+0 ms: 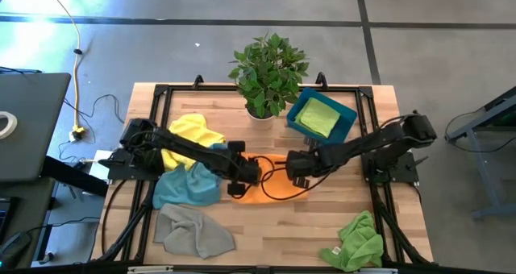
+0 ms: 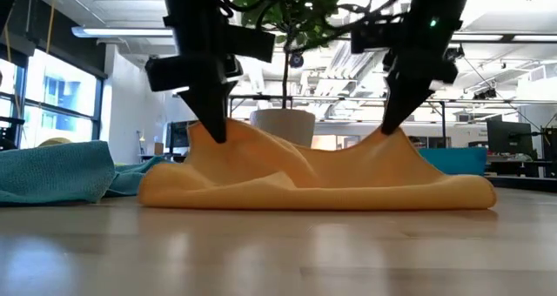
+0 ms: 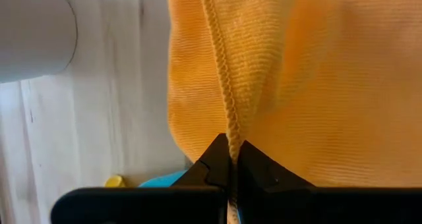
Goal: Fold microfiber towels
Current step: Fold the orange towel
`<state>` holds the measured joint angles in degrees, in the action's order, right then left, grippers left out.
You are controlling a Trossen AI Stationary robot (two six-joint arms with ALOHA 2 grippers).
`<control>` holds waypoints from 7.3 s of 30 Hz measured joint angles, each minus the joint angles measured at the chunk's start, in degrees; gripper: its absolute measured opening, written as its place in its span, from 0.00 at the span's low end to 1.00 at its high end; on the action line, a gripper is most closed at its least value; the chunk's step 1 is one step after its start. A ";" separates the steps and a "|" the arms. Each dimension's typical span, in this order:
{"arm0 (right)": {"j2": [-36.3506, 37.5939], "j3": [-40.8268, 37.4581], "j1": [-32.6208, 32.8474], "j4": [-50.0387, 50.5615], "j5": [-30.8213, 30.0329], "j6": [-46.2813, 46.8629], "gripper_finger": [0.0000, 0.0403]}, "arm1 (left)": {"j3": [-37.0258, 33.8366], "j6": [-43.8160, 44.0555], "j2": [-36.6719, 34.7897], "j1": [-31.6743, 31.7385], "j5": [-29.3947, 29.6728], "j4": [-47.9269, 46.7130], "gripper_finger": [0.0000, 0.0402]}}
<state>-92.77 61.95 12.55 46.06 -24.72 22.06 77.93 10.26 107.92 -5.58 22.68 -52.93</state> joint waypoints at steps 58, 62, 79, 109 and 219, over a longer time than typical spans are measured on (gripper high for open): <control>9.98 -24.24 9.76 -26.04 3.39 30.84 0.28 | -16.27 13.10 -0.54 -7.40 -11.48 19.97 0.25; 9.97 -24.24 9.76 -25.96 4.23 33.83 0.28 | -16.89 18.47 -0.46 -8.68 -12.57 22.14 0.25; 9.96 -25.14 5.00 -24.26 3.58 35.98 0.47 | -17.09 17.62 -0.13 -9.42 -17.85 31.08 0.25; 3.61 -35.23 4.44 -53.81 2.04 37.91 0.30 | -17.14 16.06 0.09 -8.33 -17.55 33.59 0.25; -17.57 18.78 7.13 1.26 -1.79 37.05 0.26 | 5.14 19.81 -0.04 -22.87 -6.84 -17.77 0.25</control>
<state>-110.34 80.73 19.68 47.32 -26.52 59.10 83.07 30.07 107.87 -28.45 15.84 -70.70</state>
